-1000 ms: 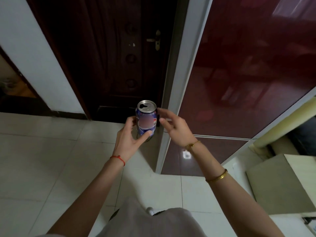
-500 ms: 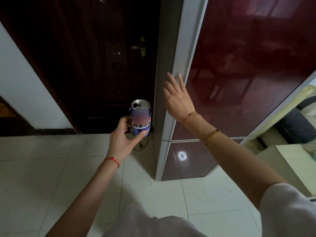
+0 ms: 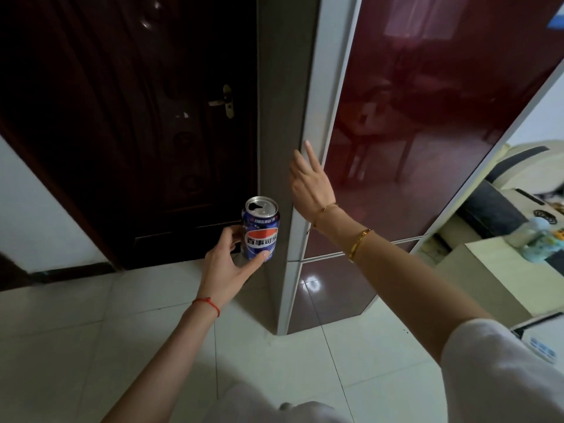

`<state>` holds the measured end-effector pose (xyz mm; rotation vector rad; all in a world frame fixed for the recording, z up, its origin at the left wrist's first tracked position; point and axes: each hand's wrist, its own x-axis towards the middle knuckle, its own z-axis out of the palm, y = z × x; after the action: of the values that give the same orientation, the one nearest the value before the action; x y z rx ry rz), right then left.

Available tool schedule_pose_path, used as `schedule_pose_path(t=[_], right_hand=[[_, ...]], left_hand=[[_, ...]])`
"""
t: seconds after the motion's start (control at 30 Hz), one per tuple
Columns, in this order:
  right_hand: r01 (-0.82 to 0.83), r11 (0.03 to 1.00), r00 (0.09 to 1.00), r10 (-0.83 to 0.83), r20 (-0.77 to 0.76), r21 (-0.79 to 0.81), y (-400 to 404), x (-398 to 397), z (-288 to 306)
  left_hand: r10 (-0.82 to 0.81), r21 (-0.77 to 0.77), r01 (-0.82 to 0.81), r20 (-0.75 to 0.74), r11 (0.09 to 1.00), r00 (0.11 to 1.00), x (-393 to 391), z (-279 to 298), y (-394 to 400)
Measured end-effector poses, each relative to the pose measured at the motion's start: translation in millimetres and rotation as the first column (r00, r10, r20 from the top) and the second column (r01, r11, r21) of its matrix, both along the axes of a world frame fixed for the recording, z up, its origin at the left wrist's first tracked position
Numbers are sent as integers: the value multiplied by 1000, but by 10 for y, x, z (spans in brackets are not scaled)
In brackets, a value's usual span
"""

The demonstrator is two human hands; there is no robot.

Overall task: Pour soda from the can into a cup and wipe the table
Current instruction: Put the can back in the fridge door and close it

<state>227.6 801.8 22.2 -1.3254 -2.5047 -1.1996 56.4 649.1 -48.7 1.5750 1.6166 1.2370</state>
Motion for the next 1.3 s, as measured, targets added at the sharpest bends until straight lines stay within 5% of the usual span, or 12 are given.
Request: schedule_pose_path(t=[0.23,0.57,1.3], right_hand=[[-65,990,984,85,-154,127,-269,143,-119],[-152,935,970,203,-136,319,-1001,801,-93],[278,888,818,-18,-576,367,-2553,2561,-276]], left_hand=[[-67,-3,67,22,998,997,-74,-31,4],[-229,29,228,20,973,973,269,132,21],[-595,59,592,47,804,802,1900,378,-526]])
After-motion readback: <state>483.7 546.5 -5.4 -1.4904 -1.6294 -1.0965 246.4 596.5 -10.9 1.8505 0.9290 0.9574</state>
